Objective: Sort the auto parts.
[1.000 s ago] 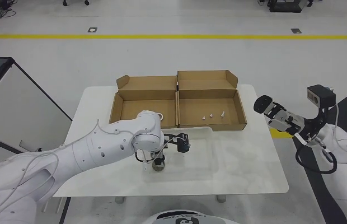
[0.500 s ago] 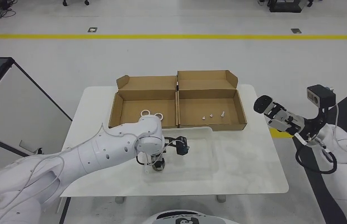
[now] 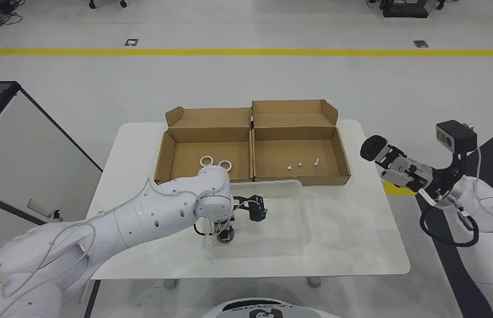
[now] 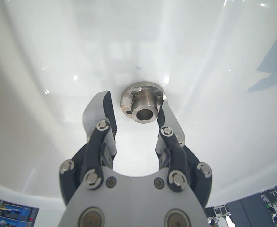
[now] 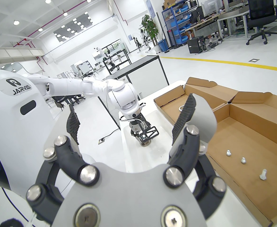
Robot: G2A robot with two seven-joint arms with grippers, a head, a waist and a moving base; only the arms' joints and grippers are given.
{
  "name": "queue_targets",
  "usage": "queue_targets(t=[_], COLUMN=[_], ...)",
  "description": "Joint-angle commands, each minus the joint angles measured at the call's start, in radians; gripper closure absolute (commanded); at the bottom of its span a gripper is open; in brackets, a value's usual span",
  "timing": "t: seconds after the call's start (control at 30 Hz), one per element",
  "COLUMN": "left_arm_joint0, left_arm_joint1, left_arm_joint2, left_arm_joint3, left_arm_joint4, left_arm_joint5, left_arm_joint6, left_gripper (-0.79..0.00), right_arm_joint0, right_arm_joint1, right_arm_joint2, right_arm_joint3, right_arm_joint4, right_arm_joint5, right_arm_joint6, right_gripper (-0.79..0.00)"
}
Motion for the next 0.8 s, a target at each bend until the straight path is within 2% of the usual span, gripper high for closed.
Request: queue_targets(t=[0.0, 0.43, 0.77], left_arm_joint0=[-0.003, -0.022, -0.032], left_arm_joint1=[-0.004, -0.027, -0.011], left_arm_joint2=[0.0, 0.0, 0.0], left_arm_joint3=[0.007, 0.051, 0.023], left_arm_joint4=[0.007, -0.013, -0.029], left_arm_joint5=[-0.005, -0.039, -0.022], left_arm_joint6=[0.005, 0.039, 0.022], left_gripper=[-0.385, -0.345, -0.354], right_arm_joint0=[0.0, 0.0, 0.0], right_arm_joint1=[0.0, 0.0, 0.0], right_arm_joint2=[0.0, 0.0, 0.0], right_arm_joint3=[0.0, 0.0, 0.0], right_arm_joint4=[0.0, 0.0, 0.0], right_arm_joint5=[0.0, 0.0, 0.0], right_arm_joint6=[0.0, 0.0, 0.0], right_gripper=[-0.785, -0.785, -0.785])
